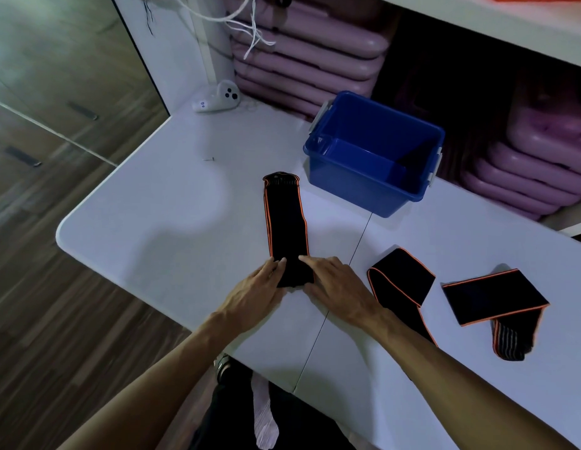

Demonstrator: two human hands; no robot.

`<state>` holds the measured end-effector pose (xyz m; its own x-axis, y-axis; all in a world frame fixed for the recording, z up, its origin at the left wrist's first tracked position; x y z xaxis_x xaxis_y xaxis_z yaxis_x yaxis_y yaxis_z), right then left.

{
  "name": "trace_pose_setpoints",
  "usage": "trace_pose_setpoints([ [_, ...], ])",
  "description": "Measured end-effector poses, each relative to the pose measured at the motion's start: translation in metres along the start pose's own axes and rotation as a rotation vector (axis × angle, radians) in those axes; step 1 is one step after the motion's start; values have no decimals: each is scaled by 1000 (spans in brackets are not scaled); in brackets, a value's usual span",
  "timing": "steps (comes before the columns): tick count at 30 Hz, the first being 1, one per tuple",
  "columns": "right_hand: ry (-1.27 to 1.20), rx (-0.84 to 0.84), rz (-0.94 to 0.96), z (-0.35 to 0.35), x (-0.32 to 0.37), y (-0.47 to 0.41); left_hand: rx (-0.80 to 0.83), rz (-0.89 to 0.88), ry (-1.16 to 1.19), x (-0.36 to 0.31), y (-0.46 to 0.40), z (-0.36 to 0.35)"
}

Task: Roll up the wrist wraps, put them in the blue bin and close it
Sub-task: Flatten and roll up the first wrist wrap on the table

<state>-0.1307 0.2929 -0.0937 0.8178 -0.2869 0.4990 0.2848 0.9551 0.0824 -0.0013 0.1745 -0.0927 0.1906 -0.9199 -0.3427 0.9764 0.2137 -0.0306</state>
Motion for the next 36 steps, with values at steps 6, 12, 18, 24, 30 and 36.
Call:
trace_pose_setpoints([
  [6,-79,32,-56,4,-8,-14,-30,141,311,13,-8,12],
  [12,-220,0,-164,6,-11,-30,-85,305,457,24,-21,17],
  [18,-371,-3,-287,3,-12,-46,-52,520,465,33,-23,6],
  [24,-436,-145,-277,9,-1,-45,-81,580,403,40,-24,9],
  [30,-217,-174,-250,3,5,-42,-207,723,467,51,-36,24],
  [36,-145,-129,-238,2,9,-33,-132,981,525,61,-51,11],
])
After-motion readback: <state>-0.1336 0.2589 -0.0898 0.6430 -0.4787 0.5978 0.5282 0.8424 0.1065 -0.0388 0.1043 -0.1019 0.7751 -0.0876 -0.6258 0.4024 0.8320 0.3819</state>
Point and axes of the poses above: each hand's wrist, its own y-axis away from the middle knuckle, its own z-axis out of the back of the hand, x = y × z, the point moved 5 cm from there along -y, towards the middle knuckle, and after that the axes turned 2 degrees about -y, right-handed, at the moved point
